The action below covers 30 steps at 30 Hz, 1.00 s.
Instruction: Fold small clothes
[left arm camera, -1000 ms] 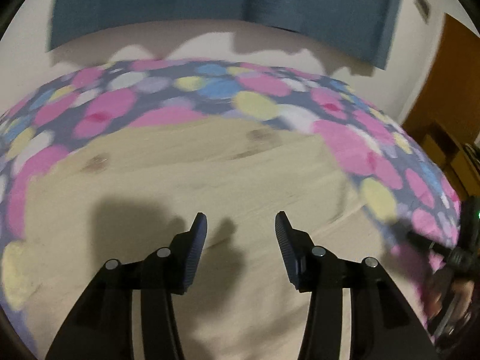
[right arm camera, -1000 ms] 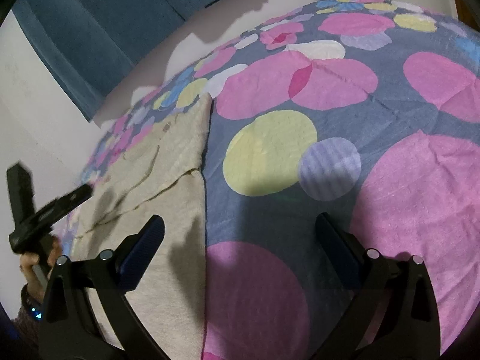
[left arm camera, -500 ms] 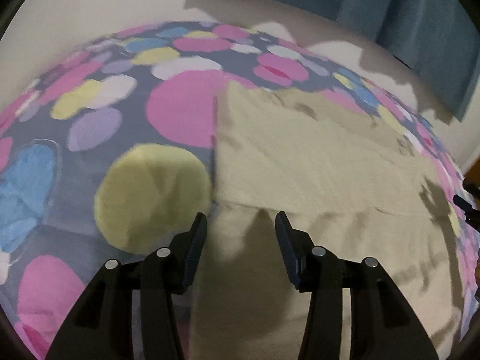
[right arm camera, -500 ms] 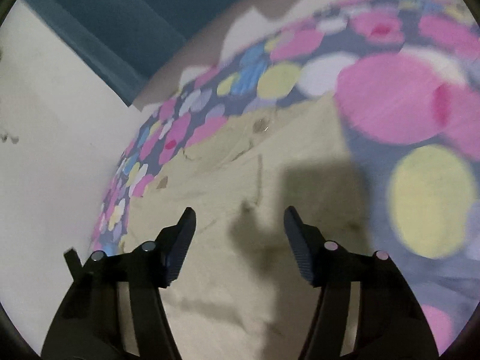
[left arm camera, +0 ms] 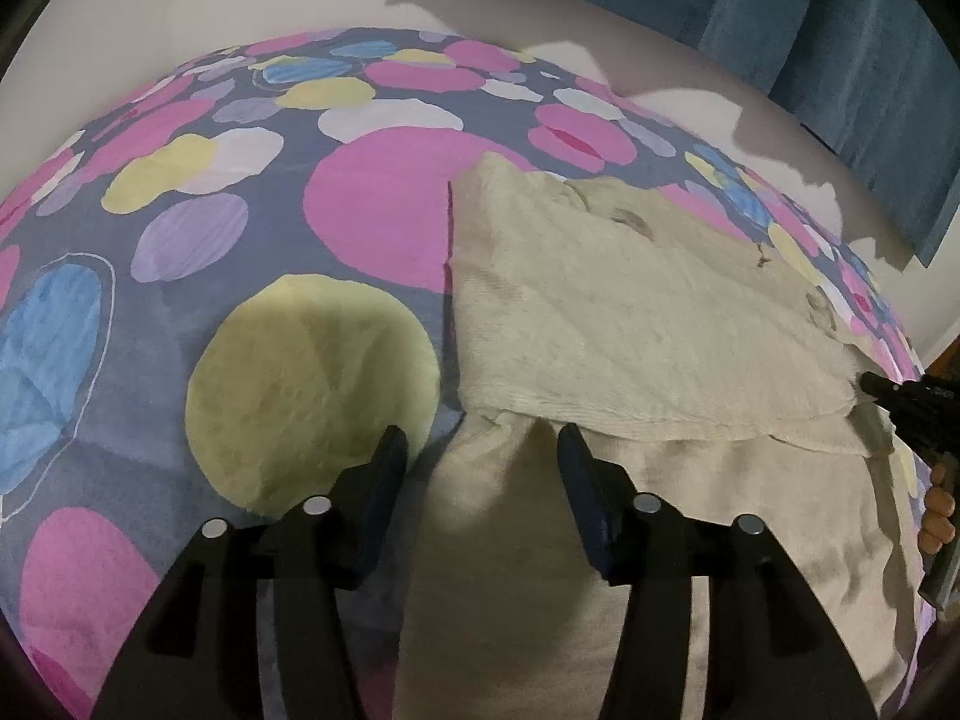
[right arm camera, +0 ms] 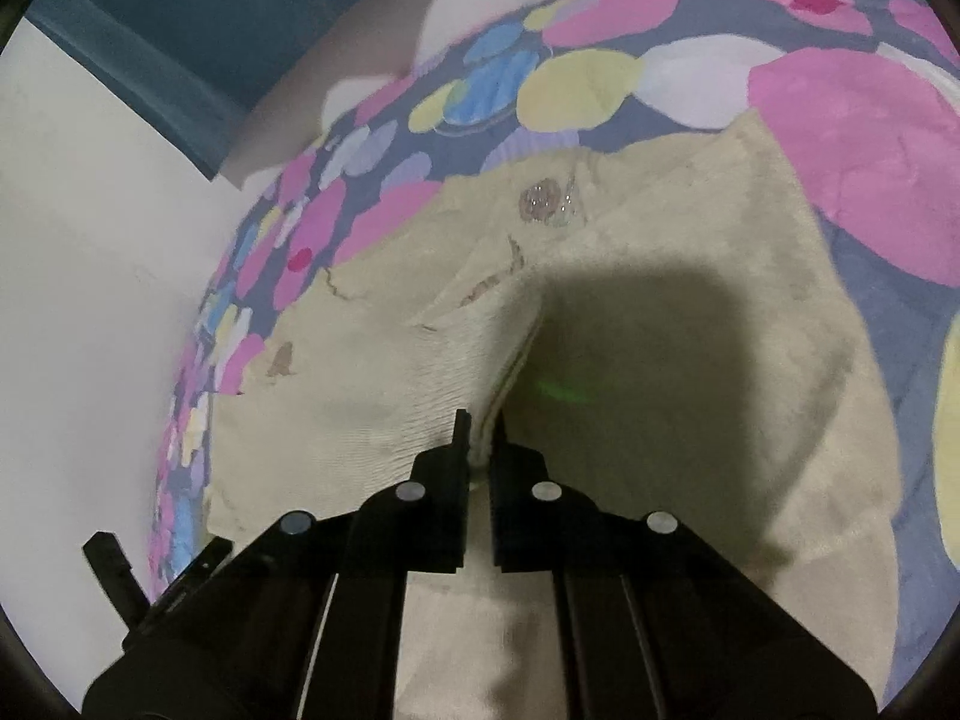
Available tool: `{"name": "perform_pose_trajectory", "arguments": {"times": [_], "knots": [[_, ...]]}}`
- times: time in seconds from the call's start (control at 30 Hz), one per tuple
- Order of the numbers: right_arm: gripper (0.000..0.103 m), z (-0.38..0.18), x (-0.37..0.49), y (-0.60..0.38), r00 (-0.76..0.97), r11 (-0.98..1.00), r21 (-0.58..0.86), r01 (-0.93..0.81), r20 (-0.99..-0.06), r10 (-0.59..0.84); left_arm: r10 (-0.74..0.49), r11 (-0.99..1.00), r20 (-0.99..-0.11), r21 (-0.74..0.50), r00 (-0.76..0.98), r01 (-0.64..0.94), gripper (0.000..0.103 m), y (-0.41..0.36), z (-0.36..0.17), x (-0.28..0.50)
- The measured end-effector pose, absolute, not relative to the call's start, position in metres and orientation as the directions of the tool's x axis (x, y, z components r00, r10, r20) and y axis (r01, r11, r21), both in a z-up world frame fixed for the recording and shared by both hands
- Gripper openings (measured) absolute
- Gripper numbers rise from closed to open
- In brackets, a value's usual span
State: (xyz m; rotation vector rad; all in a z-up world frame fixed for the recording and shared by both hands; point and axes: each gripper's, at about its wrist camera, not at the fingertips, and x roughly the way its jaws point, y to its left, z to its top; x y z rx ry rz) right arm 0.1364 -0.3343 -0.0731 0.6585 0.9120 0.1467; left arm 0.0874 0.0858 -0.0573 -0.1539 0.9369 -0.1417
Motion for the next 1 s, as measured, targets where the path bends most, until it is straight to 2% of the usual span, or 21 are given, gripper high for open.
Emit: {"name": "perform_pose_trajectory", "arguments": {"times": [0.27, 0.47, 0.57, 0.6, 0.63, 0.73, 0.8, 1.0], "knots": [[0.005, -0.091, 0.122, -0.338, 0.598, 0.819, 0.539, 0.194, -0.727, 0.337, -0.186, 0.981, -0.792, -0.187, 0.581, 0.058, 0.056, 0.083, -0.058, 0.089], [0.007, -0.080, 0.110, -0.346, 0.621, 0.786, 0.593, 0.176, -0.686, 0.379, -0.202, 0.978, -0.792, -0.196, 0.576, 0.072, 0.059, 0.083, -0.054, 0.086], [0.021, -0.065, 0.090, -0.355, 0.636, 0.789, 0.597, 0.148, -0.668, 0.386, -0.213, 0.976, -0.796, -0.202, 0.567, 0.084, 0.061, 0.084, -0.052, 0.081], [0.032, -0.060, 0.081, -0.358, 0.642, 0.792, 0.594, 0.138, -0.663, 0.385, -0.222, 0.974, -0.797, -0.207, 0.561, 0.090, 0.062, 0.086, -0.051, 0.076], [0.038, -0.056, 0.073, -0.360, 0.646, 0.795, 0.593, 0.131, -0.659, 0.385, -0.233, 0.972, -0.798, -0.217, 0.555, 0.095, 0.067, 0.088, -0.049, 0.071], [0.048, -0.045, 0.042, -0.370, 0.653, 0.811, 0.575, 0.109, -0.656, 0.378, -0.291, 0.954, -0.795, -0.279, 0.533, 0.106, 0.068, 0.100, -0.046, 0.050], [0.053, -0.042, 0.017, -0.380, 0.655, 0.821, 0.560, 0.110, -0.662, 0.364, -0.322, 0.944, -0.793, -0.313, 0.517, 0.107, 0.068, 0.108, -0.045, 0.035], [0.054, -0.052, -0.048, -0.403, 0.632, 0.813, 0.563, 0.147, -0.686, 0.361, -0.417, 0.903, -0.775, -0.414, 0.475, 0.118, 0.068, 0.132, -0.042, -0.025]]}}
